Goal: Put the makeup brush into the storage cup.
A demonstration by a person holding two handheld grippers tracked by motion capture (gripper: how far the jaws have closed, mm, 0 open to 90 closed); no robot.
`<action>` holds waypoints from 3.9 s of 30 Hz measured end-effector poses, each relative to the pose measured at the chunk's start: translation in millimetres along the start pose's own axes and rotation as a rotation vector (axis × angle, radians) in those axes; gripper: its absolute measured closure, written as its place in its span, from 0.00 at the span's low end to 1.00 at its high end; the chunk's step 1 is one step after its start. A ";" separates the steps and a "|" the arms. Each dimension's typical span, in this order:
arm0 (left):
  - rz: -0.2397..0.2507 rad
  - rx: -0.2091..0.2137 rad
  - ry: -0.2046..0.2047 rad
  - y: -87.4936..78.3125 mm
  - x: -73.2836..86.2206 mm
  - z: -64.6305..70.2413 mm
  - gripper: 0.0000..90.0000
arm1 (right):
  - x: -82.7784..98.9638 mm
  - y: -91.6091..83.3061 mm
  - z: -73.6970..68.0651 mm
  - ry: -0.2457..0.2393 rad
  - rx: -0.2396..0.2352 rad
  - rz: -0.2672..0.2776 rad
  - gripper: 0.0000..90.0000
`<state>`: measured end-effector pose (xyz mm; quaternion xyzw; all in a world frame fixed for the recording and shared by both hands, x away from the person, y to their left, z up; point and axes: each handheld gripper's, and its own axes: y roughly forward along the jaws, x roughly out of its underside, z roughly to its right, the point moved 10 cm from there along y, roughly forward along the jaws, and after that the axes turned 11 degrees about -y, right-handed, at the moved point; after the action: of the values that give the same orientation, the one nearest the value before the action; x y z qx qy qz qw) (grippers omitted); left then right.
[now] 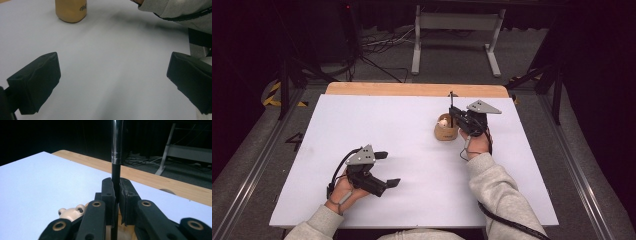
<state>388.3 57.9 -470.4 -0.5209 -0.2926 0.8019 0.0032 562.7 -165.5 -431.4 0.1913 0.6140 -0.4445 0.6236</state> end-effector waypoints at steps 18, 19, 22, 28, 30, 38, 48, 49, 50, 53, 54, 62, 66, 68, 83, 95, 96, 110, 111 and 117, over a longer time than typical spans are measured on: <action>0.054 -0.024 -0.011 -17.1 -2.6 -6.0 0.00 | -23.4 -26.5 -10.1 -0.006 -0.085 0.079 0.27; 0.056 -0.026 -0.014 -19.0 -2.3 -6.3 0.00 | -26.5 -30.7 -12.5 -0.007 -0.096 0.089 0.22; 0.076 -0.030 -0.024 -24.0 -2.3 -8.1 0.00 | -33.4 -41.7 -20.0 -0.020 -0.147 0.125 0.15; 0.135 -0.054 -0.044 -37.5 -4.4 -12.7 0.00 | -35.3 -60.4 -33.0 -0.123 -0.190 0.130 0.03; 0.153 -0.063 -0.047 -42.2 -4.8 -14.2 0.00 | -35.8 -67.9 -36.4 -0.129 -0.202 0.137 0.01; 0.195 -0.056 -0.064 -52.9 -2.5 -16.3 0.00 | -31.3 -87.9 -43.8 -0.138 -0.231 0.150 0.00; 0.241 -0.068 -0.061 -61.7 0.4 -19.2 0.00 | -17.2 -112.0 -44.7 -0.139 -0.228 0.158 0.00; 0.243 -0.073 -0.054 -62.2 1.1 -19.4 0.00 | -16.3 -114.5 -45.6 -0.139 -0.230 0.167 0.00; 0.246 -0.078 -0.051 -62.6 1.8 -19.5 0.00 | -15.1 -116.9 -47.0 -0.138 -0.233 0.176 0.00; 0.260 -0.098 -0.033 -64.7 4.8 -21.4 0.00 | -10.3 -121.9 -50.7 -0.137 -0.236 0.194 0.00; 0.259 -0.098 -0.033 -65.3 5.9 -21.9 0.00 | -8.5 -123.2 -52.1 -0.138 -0.240 0.199 0.00; 0.293 -0.090 -0.045 -69.1 10.1 -21.9 0.00 | 10.1 -127.1 -61.2 -0.139 -0.249 0.210 0.00; 0.315 -0.083 -0.053 -71.7 12.6 -22.7 0.00 | 16.2 -128.8 -63.4 -0.128 -0.250 0.228 0.00; 0.323 -0.079 -0.062 -73.1 14.9 -23.8 0.00 | 18.6 -129.2 -63.8 -0.129 -0.248 0.229 0.00; 0.394 -0.038 -0.082 -75.4 21.2 -19.1 0.01 | 37.6 -133.8 -65.3 -0.142 -0.245 0.246 0.00; 0.412 -0.058 -0.085 -72.8 25.1 -18.4 0.02 | 51.1 -135.2 -66.8 -0.134 -0.242 0.227 0.00; 0.414 -0.067 -0.087 -72.1 25.4 -19.2 0.03 | 51.6 -135.3 -67.0 -0.138 -0.241 0.224 0.00; 0.379 -0.083 -0.101 -61.3 32.6 -23.4 0.03 | 61.0 -133.4 -74.5 -0.171 -0.245 0.182 0.00; 0.375 -0.085 -0.102 -60.2 33.2 -23.8 0.04 | 62.0 -132.9 -73.9 -0.165 -0.243 0.178 0.00; 0.366 -0.089 -0.099 -58.9 33.6 -24.6 0.04 | 66.2 -129.6 -73.4 -0.159 -0.239 0.152 0.00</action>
<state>375.8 128.5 -477.6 -0.5251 -0.2280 0.7999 -0.1802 406.9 -198.0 -466.2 0.1258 0.5948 -0.3333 0.7206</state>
